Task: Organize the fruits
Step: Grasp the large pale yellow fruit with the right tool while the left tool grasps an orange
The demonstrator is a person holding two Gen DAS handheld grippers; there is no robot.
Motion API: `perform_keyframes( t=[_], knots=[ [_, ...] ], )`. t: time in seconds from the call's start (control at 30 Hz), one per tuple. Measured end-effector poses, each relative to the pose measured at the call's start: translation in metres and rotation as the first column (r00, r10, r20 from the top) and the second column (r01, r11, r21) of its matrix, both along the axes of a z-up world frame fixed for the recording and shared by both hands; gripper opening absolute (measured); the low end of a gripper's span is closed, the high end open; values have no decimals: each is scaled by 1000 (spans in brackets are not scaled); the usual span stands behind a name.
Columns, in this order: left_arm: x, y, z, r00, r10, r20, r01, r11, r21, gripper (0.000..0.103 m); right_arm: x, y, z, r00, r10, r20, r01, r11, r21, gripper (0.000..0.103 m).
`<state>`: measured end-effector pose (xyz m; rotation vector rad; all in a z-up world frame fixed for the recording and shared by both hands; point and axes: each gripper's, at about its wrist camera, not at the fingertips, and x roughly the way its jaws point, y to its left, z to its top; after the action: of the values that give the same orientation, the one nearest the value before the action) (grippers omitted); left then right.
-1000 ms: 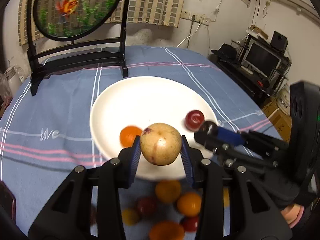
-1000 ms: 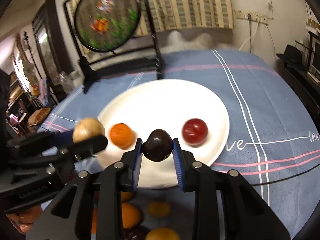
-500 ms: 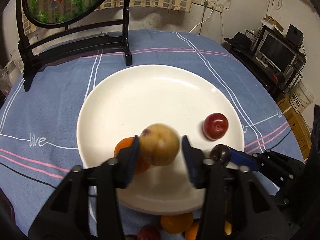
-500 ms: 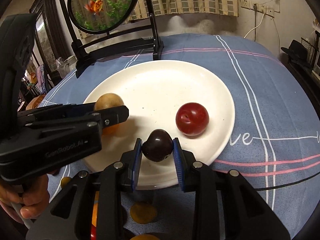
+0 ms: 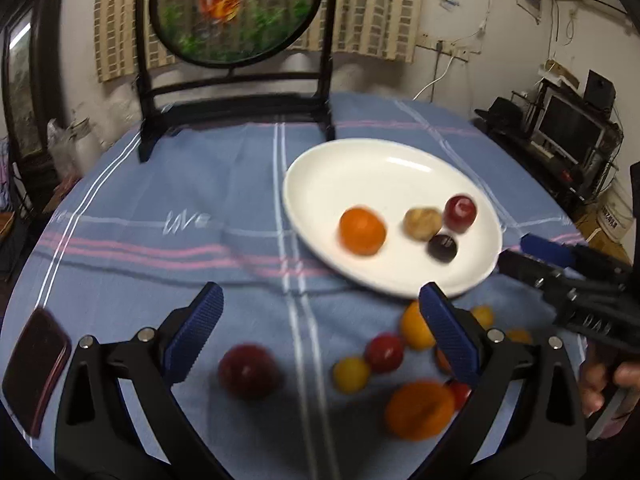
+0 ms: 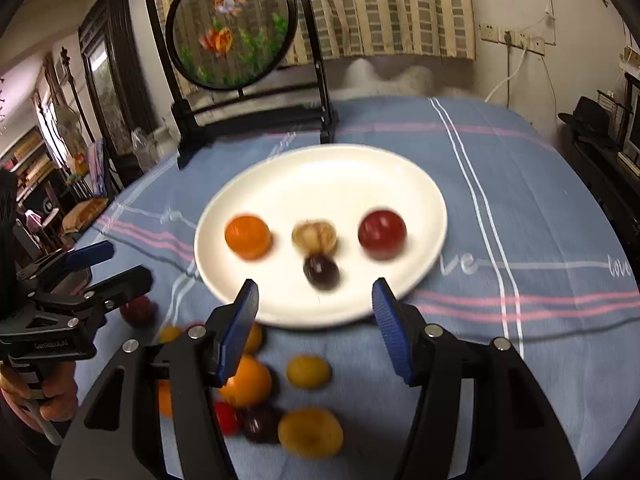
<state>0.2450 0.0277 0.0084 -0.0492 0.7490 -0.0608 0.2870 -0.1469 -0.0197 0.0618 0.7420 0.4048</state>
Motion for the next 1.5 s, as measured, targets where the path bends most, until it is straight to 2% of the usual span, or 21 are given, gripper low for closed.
perform_keyframes(
  t=[0.17, 0.23, 0.33, 0.5, 0.7, 0.87, 0.97, 1.13, 1.33, 1.5],
  knots=[
    [-35, 14, -18, 1000, -8, -4, 8, 999, -36, 101, -22, -10, -8, 999, 20, -30, -20, 1000, -1, 59],
    [-42, 14, -25, 1000, -5, -19, 5, 1000, -27, 101, -29, -13, -15, 998, 36, -56, -35, 999, 5, 59],
    [-48, 12, -25, 1000, 4, 2, -4, 1000, 0, 101, -42, -15, -27, 994, 56, -93, -57, 998, -1, 59],
    [-49, 7, -22, 1000, -2, 21, 2, 1000, 17, 101, -51, -17, -36, 988, 76, -133, -74, 997, 21, 59],
    [-48, 2, -25, 1000, -6, 11, 6, 999, 44, 101, -49, -20, -35, 987, 73, -142, -66, 997, 50, 59],
    [-50, 0, -24, 1000, -14, 15, 13, 998, 58, 101, -47, -27, -36, 987, 52, -153, -41, 997, 73, 46],
    [-50, -2, -25, 1000, -16, 13, 15, 997, 79, 101, -45, -30, -38, 984, 53, -171, -37, 995, 97, 45],
    [-52, -5, -24, 999, -29, 21, 27, 995, 92, 101, -47, -23, -40, 981, 75, -176, -62, 995, 82, 45],
    [-55, -11, -23, 996, -92, 20, 90, 993, 75, 101, -41, -26, -46, 973, 86, -215, -57, 989, 134, 39],
    [-59, -26, -26, 983, -185, 13, 183, 980, 83, 101, -45, -28, -39, 980, 81, -183, -54, 988, 146, 38]
  ],
)
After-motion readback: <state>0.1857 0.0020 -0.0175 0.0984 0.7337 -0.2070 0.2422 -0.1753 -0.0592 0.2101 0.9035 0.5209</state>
